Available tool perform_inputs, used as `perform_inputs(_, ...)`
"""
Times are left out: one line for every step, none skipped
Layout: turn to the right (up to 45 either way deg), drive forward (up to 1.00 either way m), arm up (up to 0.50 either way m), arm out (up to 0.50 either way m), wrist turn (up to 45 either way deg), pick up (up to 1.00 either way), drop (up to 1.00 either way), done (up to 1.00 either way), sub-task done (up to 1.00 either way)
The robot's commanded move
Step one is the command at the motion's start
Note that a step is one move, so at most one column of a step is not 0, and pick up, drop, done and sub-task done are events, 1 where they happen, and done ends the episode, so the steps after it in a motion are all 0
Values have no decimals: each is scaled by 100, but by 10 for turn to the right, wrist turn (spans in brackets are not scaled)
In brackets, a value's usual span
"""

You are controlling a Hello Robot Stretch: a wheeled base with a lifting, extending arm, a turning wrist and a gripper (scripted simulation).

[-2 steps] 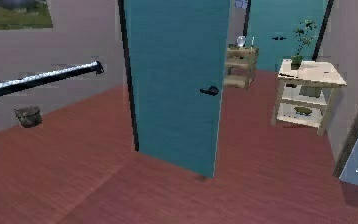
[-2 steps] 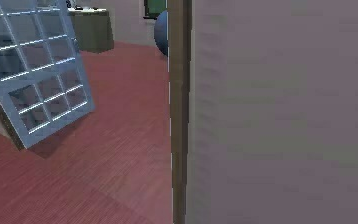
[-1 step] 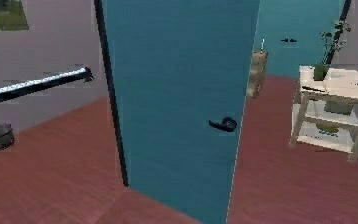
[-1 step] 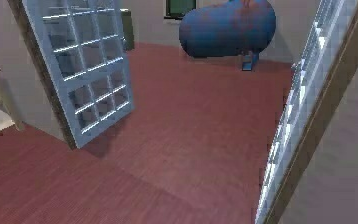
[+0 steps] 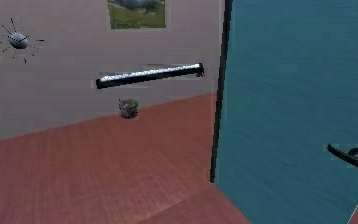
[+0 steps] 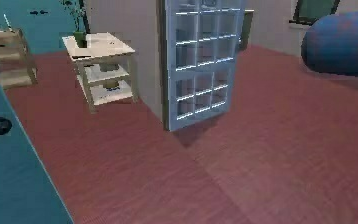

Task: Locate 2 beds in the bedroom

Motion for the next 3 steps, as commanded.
perform_inputs(0,100,0,0,0,0,0,0,0)
perform_inputs(-30,0,0,0,0,0,0,0,0)
perform_inputs(0,80,0,0,0,0,0,0,0)
